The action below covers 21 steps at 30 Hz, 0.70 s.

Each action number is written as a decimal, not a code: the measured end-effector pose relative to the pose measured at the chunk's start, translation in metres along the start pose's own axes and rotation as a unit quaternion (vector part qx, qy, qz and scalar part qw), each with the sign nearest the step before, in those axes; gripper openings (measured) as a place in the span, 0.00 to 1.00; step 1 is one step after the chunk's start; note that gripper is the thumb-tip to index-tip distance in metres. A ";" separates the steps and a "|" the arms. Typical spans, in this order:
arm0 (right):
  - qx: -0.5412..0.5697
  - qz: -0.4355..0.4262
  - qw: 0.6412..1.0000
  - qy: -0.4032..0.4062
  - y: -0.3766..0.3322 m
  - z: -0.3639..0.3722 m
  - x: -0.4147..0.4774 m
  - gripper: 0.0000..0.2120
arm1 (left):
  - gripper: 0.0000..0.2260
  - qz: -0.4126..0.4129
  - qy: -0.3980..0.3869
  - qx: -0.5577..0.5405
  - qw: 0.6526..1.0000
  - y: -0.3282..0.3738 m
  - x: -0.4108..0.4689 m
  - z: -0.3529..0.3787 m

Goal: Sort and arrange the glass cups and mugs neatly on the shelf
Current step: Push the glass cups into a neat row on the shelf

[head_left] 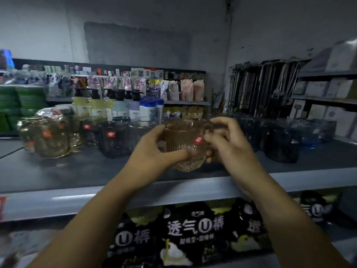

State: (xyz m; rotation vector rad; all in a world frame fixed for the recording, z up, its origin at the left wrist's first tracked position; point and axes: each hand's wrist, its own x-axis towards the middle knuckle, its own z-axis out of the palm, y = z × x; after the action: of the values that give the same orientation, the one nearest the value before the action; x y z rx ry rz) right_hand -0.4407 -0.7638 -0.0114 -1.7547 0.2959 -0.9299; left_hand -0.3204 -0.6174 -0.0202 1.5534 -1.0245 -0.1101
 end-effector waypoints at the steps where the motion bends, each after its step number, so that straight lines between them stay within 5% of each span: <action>1: -0.062 -0.034 0.997 0.004 0.004 -0.011 -0.002 0.16 | 0.26 -0.004 0.026 0.003 1.000 0.002 0.002 0.015; 6: -0.202 -0.084 0.966 -0.135 0.025 -0.049 -0.004 0.32 | 0.29 -0.053 0.142 0.026 0.988 0.010 0.013 0.069; 10: -0.209 -0.069 0.954 -0.203 0.042 -0.057 0.020 0.35 | 0.23 -0.104 0.144 0.040 0.983 0.013 0.021 0.087; 13: -0.159 -0.061 0.967 -0.190 0.051 -0.056 0.039 0.34 | 0.07 -0.104 0.114 0.025 0.988 0.015 0.019 0.094; 17: -0.164 -0.054 0.979 -0.107 0.051 -0.055 0.058 0.30 | 0.34 -0.089 0.063 0.050 0.993 0.016 0.016 0.085; 21: -0.160 -0.023 0.984 -0.073 0.056 -0.054 0.068 0.30 | 0.19 -0.024 0.076 0.230 0.970 0.011 0.021 0.058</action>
State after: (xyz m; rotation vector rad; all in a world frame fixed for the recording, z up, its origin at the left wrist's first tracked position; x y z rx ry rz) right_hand -0.4209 -0.8643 -0.0250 -2.1216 0.3242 -0.8124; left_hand -0.3479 -0.6740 -0.0175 1.9715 -0.9312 0.2268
